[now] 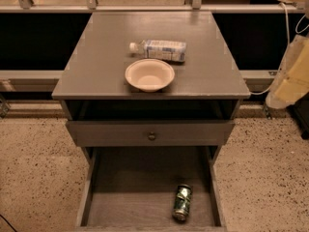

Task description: Pick green can from middle drawer and place on counter

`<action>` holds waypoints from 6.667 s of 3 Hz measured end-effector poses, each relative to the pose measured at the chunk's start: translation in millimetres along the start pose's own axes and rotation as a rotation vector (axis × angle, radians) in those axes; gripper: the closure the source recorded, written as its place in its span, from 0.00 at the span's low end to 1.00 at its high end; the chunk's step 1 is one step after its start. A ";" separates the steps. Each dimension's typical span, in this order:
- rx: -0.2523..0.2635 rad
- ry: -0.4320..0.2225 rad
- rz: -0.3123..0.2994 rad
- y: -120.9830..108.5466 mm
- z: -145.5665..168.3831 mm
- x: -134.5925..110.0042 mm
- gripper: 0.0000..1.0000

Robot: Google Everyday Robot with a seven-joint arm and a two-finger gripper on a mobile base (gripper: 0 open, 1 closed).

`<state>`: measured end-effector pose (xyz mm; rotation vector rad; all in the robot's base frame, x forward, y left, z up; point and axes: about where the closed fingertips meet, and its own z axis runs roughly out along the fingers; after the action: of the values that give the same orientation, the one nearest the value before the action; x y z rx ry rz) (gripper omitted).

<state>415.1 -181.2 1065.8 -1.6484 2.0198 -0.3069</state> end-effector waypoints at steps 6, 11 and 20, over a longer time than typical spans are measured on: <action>-0.112 -0.156 -0.406 56.2 75.5 -43.3 0.00; -0.282 -0.464 -0.862 148.2 273.4 -50.5 0.00; -0.458 -0.318 -1.430 274.5 480.8 34.2 0.00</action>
Offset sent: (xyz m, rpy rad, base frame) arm -0.0032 0.0103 -0.0350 0.0074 0.0491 0.1006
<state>427.2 -80.7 520.4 -2.9324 0.3841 -0.0159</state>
